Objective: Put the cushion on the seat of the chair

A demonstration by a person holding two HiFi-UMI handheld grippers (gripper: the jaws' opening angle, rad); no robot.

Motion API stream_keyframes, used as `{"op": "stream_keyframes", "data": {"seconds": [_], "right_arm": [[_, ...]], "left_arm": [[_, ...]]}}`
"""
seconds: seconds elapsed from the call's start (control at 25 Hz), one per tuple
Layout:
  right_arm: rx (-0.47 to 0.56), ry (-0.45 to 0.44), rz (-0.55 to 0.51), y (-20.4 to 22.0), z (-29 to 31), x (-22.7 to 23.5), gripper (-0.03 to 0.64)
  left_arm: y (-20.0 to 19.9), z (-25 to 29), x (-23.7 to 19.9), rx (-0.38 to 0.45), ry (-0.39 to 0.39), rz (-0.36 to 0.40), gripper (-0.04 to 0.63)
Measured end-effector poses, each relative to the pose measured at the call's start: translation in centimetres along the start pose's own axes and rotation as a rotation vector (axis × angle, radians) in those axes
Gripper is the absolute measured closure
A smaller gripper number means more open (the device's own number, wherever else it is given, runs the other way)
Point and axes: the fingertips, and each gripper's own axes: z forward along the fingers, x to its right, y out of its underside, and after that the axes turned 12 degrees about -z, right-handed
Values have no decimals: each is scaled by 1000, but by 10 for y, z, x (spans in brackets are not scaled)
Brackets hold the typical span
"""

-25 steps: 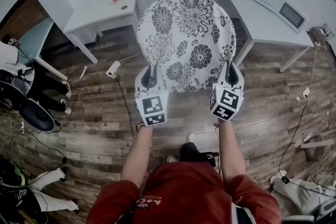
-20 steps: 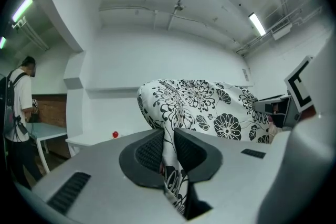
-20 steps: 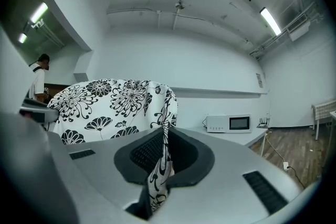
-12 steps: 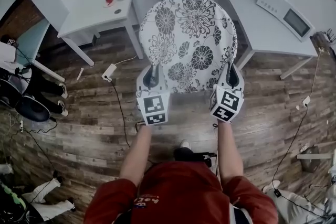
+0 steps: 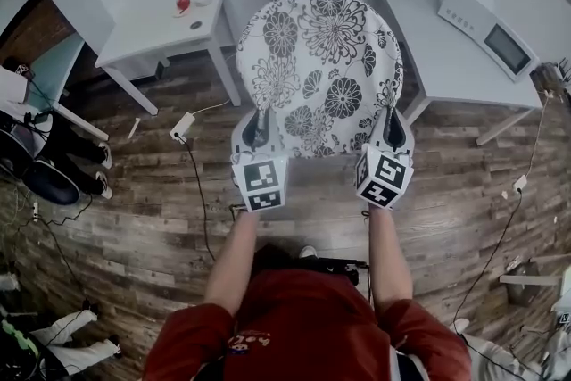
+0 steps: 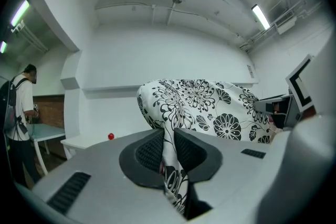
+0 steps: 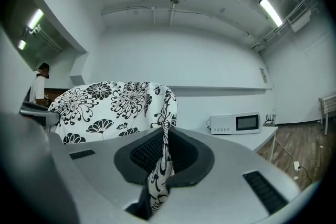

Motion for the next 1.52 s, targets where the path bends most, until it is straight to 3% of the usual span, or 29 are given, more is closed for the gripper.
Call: {"op": "stream_keyframes", "data": {"seconds": [0.36, 1.52], "right_arm": [[-28, 47, 2, -18, -20, -6, 572], [104, 101, -35, -1, -19, -14, 572]], "left_arm": [[-15, -6, -6, -22, 56, -16, 538], [-3, 0, -9, 120, 94, 7, 538]]}}
